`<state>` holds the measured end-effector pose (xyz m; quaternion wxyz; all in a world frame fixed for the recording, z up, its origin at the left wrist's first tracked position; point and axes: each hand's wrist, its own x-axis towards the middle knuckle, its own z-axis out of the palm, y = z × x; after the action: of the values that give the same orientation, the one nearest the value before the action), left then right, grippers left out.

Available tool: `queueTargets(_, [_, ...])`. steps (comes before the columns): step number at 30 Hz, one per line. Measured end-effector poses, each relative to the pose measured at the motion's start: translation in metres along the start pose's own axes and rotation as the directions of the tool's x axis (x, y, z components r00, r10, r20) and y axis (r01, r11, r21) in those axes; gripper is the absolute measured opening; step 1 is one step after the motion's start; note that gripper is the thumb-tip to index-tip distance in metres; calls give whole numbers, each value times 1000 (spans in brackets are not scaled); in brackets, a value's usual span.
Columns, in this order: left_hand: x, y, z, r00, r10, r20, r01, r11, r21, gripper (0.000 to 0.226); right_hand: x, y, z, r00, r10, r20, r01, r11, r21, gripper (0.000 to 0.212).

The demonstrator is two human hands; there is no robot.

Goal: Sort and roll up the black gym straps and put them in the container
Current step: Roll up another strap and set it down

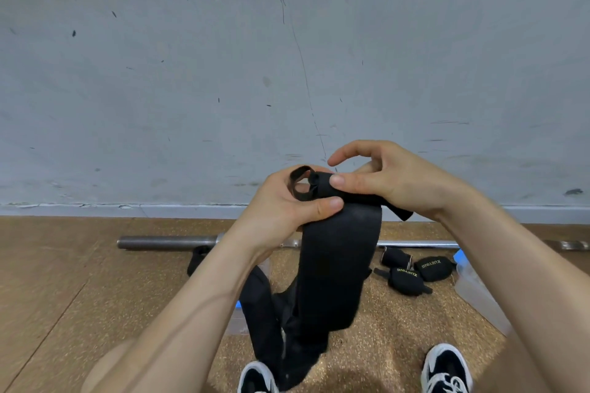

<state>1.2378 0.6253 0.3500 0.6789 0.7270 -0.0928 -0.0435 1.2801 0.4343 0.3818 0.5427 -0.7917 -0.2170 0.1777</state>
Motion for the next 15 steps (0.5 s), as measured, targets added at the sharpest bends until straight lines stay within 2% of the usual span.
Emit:
queueTargets(5, [-2, -2, 17, 1000, 15, -22, -14, 999, 33, 30, 8, 5, 21, 991, -58, -125, 68, 995, 77, 43])
queueTargets(8, [-2, -1, 21, 993, 57, -102, -61, 997, -38, 22, 14, 9, 21, 963, -47, -266, 72, 994, 84, 46])
queueTargets(10, [-2, -2, 22, 984, 79, -157, -90, 994, -64, 20, 17, 12, 19, 890, -115, -442, 118, 993, -22, 41])
queueTargets(12, [0, -2, 21, 971, 88, -222, -112, 989, -97, 21, 13, 10, 15, 740, -268, -616, 157, 961, -229, 33])
queueTargets(13, [1, -3, 20, 961, 87, -261, -122, 985, -122, 24, 9, 7, 12, 699, -300, -649, 148, 949, -279, 38])
queueTargets(14, [2, -3, 19, 953, 81, -293, -130, 980, -153, 28, 6, 3, 8, 720, -273, -639, 100, 951, -294, 47])
queueTargets(15, [3, -2, 18, 945, 71, -320, -136, 973, -185, 33, 4, 1, 5, 792, -188, -581, 15, 957, -289, 58])
